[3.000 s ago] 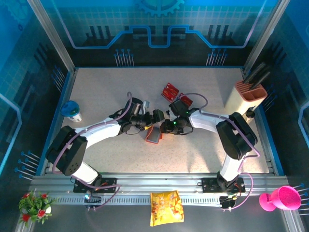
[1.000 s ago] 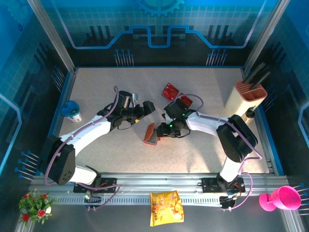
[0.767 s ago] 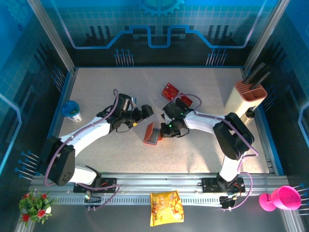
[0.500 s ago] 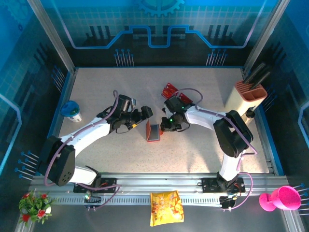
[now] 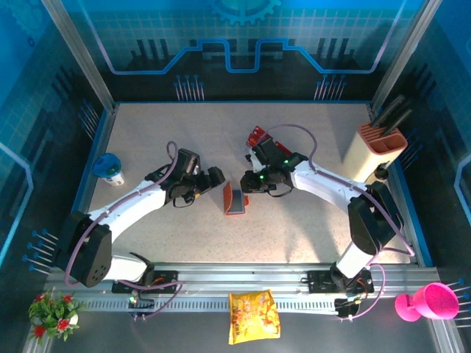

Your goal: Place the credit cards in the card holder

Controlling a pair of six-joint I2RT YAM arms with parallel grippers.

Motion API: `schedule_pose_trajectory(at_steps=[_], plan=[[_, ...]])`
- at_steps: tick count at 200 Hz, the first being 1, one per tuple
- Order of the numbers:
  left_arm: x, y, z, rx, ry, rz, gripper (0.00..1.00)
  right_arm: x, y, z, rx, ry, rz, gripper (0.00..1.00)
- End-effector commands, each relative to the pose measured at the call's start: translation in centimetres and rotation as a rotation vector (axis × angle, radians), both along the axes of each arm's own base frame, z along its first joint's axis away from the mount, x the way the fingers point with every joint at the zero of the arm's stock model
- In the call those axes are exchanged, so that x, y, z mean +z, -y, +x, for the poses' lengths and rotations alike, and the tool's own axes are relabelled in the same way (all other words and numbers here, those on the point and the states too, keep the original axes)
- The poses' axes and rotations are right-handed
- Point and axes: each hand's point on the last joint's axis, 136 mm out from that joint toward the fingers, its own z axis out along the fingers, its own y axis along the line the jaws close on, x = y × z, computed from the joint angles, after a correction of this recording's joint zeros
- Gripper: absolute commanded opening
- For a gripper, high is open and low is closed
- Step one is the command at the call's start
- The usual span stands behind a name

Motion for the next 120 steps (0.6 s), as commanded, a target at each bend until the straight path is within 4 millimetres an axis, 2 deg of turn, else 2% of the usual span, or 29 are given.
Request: schedule_pose_trajectory(at_steps=[1, 29, 54, 87, 120], plan=[[-0.5, -3.2, -1.0, 0.104, -0.052, 0.112, 0.99, 0.8, -2.3, -0.7, 0.026, -0.011, 0.023, 0.23], [-0.5, -3.9, -1.3, 0.136, -0.042, 0.113, 0.99, 0.8, -5.0, -1.2, 0.08, -0.013, 0.033, 0.21], [-1.1, -3.9, -1.6, 0.131, -0.061, 0.115, 0.99, 0.0, -6.1, -1.4, 0.101, -0.027, 0.032, 0.2], [-1.7, -3.9, -1.7, 0.114, -0.065, 0.128, 0.99, -2.1, -5.6, -1.5, 0.093, -0.059, 0.015, 0.17], [-2.3, -3.7, -1.9, 0.054, -0.072, 0.149, 0.99, -4.0, -3.8, -1.9, 0.056, -0.079, -0.013, 0.15]])
